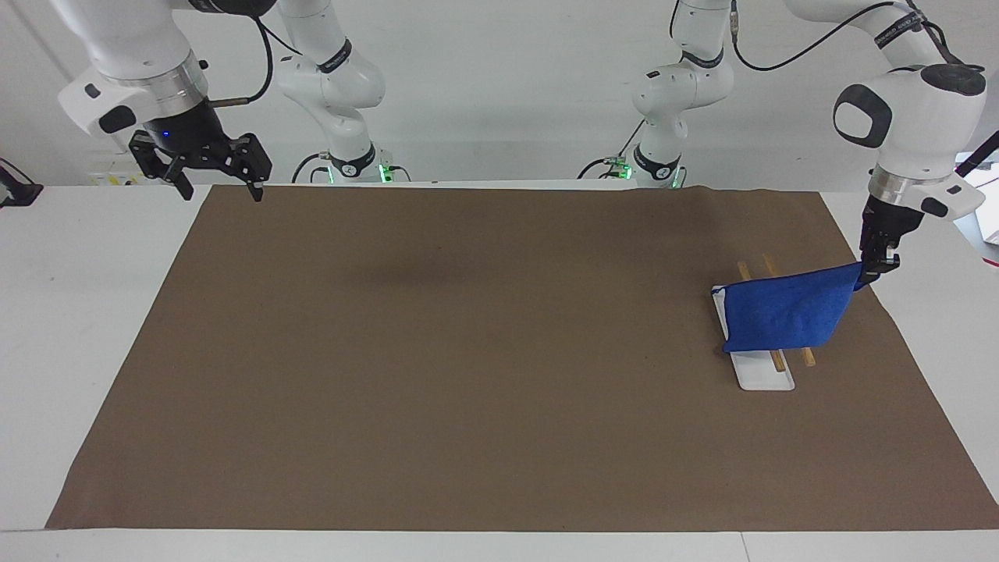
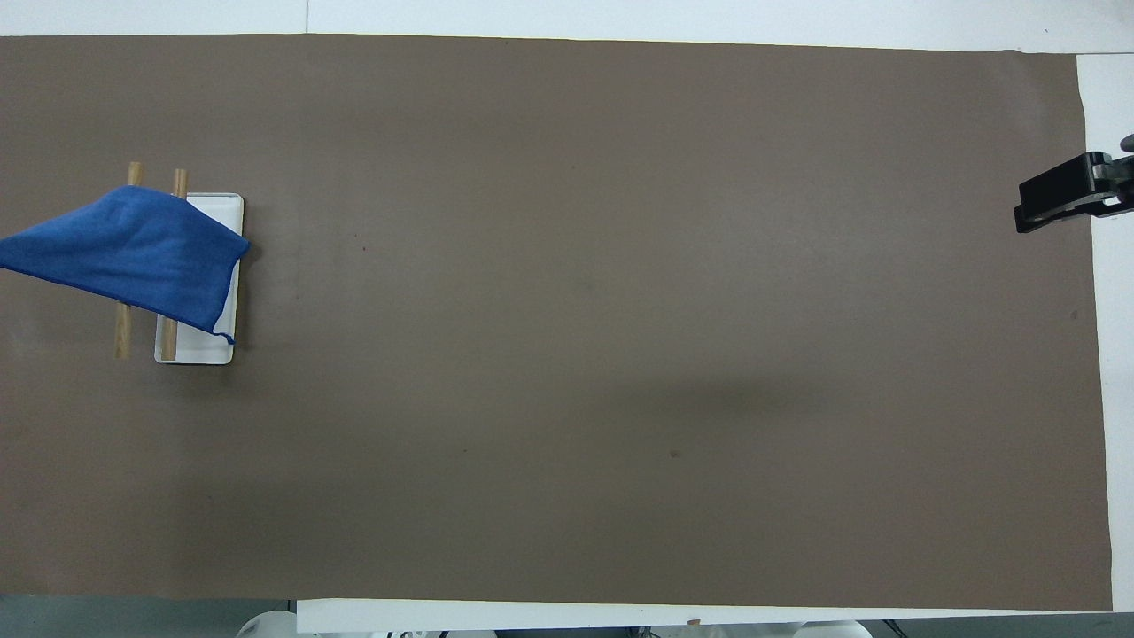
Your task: Right arm passes towel to left arm to hang
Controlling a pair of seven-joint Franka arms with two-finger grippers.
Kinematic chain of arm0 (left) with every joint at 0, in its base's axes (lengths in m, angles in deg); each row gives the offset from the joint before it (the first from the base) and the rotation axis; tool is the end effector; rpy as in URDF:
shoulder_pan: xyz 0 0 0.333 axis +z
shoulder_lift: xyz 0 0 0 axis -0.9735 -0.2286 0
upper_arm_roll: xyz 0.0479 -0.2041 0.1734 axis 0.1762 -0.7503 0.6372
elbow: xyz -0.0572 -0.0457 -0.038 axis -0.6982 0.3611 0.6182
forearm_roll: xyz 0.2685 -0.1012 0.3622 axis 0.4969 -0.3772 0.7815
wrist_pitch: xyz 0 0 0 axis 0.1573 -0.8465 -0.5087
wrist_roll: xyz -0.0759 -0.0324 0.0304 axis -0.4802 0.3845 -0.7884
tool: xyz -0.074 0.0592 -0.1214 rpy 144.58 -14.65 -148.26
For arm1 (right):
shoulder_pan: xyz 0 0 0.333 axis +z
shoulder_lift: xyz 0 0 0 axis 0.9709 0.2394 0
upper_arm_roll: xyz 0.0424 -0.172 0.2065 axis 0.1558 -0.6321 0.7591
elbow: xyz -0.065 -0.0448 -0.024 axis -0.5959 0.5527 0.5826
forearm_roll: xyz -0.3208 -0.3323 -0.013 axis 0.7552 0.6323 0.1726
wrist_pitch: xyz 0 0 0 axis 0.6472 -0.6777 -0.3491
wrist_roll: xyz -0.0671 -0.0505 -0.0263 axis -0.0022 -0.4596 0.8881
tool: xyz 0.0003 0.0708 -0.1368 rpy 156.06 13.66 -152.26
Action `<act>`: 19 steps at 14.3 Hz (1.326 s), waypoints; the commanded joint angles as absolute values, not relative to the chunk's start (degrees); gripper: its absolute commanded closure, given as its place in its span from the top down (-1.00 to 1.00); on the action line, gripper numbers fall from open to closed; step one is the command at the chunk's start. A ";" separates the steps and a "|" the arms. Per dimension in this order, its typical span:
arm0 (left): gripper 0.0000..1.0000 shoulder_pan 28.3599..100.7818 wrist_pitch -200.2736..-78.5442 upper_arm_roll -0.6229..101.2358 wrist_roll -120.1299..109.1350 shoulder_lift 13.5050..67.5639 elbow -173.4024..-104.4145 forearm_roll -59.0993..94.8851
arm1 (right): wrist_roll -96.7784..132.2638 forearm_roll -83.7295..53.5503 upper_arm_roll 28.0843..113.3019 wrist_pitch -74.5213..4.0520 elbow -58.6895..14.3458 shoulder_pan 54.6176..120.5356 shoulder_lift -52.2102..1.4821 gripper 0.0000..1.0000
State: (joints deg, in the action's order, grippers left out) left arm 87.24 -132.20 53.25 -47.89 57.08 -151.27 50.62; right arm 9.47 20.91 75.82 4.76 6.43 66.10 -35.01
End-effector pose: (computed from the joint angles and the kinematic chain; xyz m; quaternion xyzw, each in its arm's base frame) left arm 0.6135 0.1202 0.3732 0.8380 0.5245 0.1507 0.0062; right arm 0.6223 0.0026 0.5951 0.9989 0.0089 -0.0264 0.0364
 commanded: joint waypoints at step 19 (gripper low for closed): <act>1.00 76.97 -88.57 51.84 -4.41 55.86 -126.66 43.03 | 6.05 20.51 66.04 4.06 -4.47 73.87 -41.94 1.00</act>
